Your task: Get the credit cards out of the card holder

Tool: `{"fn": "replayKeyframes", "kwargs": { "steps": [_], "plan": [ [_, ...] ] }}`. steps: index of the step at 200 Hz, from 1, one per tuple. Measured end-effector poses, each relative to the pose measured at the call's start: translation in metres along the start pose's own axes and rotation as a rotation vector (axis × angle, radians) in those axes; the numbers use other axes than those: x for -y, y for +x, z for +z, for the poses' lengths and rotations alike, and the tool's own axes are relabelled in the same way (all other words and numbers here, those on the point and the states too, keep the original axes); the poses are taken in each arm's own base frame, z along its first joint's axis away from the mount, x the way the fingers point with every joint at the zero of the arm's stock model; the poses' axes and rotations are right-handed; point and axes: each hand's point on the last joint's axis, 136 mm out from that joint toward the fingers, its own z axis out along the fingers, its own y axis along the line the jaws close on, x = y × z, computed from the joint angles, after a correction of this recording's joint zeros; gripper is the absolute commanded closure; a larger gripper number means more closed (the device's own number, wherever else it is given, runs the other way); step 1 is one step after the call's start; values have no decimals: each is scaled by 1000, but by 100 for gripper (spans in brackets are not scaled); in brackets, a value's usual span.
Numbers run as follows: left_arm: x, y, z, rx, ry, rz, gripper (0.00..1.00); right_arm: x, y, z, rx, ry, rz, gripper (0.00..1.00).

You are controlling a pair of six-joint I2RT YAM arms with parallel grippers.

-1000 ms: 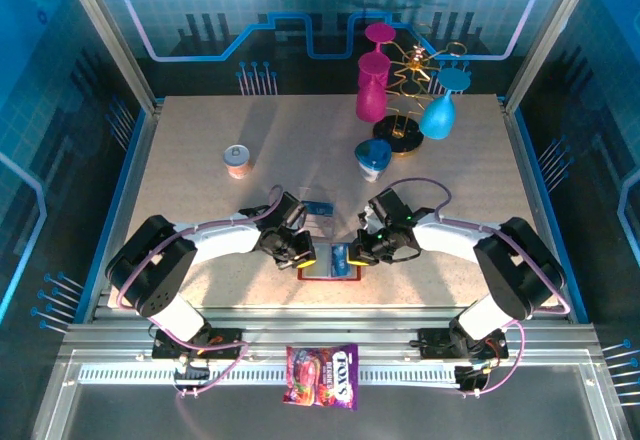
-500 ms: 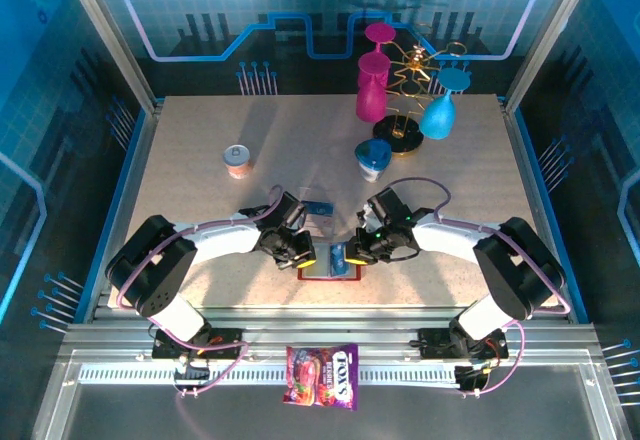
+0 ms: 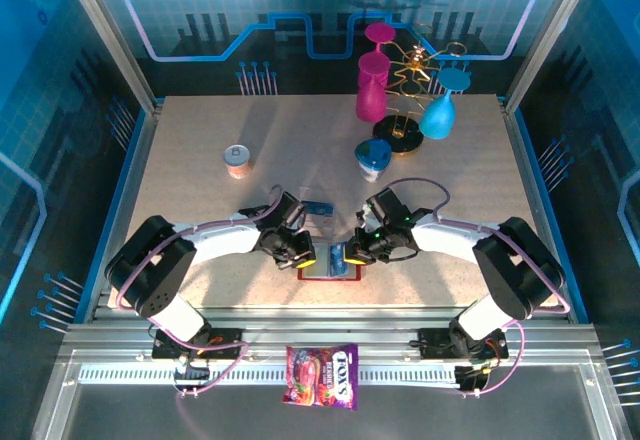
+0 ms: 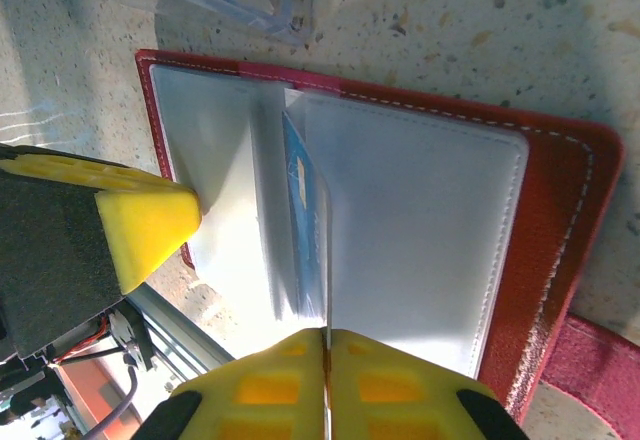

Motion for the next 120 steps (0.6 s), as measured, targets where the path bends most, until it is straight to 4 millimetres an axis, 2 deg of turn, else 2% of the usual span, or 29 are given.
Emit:
{"fn": "replayKeyframes", "kwargs": {
  "steps": [37, 74, 120],
  "plan": [
    [3, 2, -8, 9, 11, 3, 89, -4, -2, -4, 7, 8, -13, 93],
    [9, -1, -22, 38, 31, 8, 88, -11, -9, -18, 38, 39, -59, 96],
    [10, -17, -47, 112, 71, -21, 88, -24, -21, -35, 73, 87, -140, 99]
  ]
}}
